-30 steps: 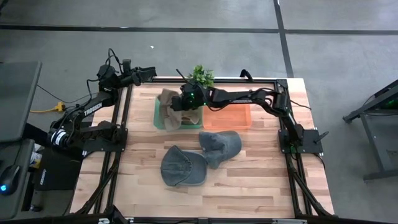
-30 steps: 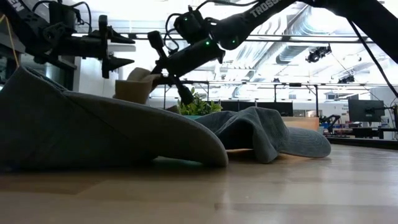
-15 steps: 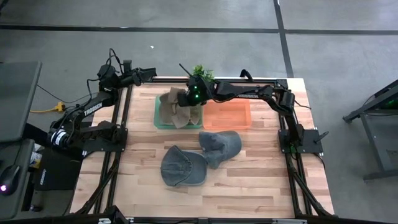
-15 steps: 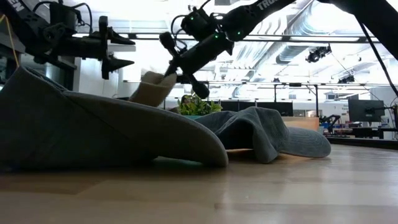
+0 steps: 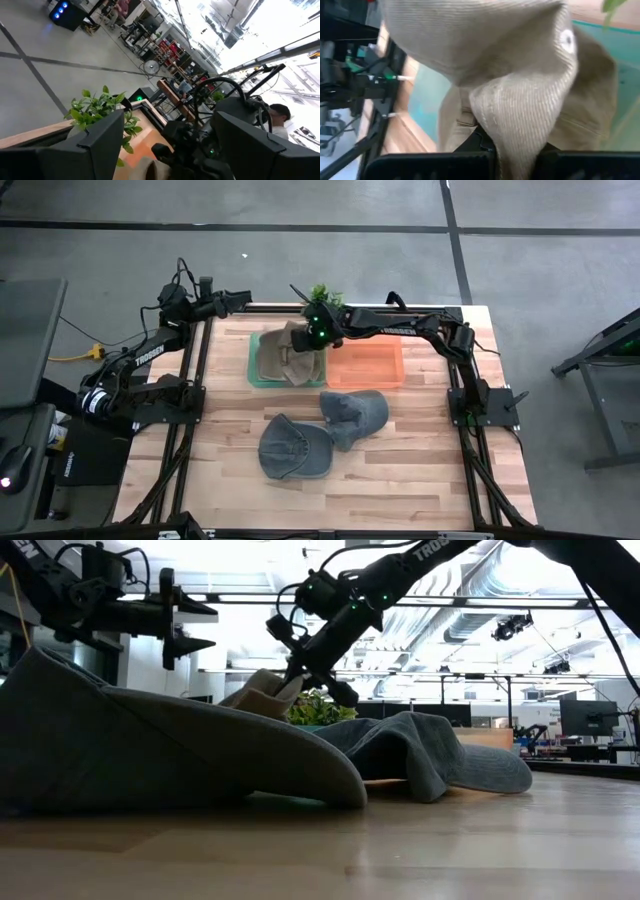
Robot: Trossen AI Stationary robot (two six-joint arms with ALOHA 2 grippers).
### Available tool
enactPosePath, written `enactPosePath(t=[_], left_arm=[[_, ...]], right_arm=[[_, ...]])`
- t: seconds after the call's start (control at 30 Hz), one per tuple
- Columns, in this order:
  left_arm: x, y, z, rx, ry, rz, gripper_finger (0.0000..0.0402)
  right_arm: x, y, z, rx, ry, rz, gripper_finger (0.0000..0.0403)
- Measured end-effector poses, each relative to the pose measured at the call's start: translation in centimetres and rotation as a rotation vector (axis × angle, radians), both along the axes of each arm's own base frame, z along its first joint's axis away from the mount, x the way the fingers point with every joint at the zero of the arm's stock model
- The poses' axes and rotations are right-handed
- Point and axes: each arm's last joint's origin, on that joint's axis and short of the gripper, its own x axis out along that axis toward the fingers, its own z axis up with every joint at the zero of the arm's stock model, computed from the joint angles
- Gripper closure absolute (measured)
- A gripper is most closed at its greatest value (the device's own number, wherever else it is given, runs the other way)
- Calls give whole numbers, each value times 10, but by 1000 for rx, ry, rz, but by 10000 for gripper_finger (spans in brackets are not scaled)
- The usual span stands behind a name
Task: Pick & Place hat
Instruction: Put the brown cap into the light green bin
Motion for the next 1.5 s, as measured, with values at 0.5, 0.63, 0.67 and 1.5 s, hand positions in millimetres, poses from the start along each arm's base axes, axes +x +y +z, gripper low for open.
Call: enactPosePath(t=[0.5, 0.63, 0.67, 1.5], left_arm=[[0, -1, 1, 11, -3, -18, 112], [0, -1, 1, 4, -4, -30, 112], [0, -1, 1, 3, -3, -34, 112], [1, -4, 1, -13, 5, -136, 112]], right_arm=[[8, -1, -16, 14, -24, 84, 403], [8, -1, -16, 5, -24, 75, 403], [8, -1, -16, 2, -25, 73, 403], [-2, -9, -9, -57, 7, 156, 221]])
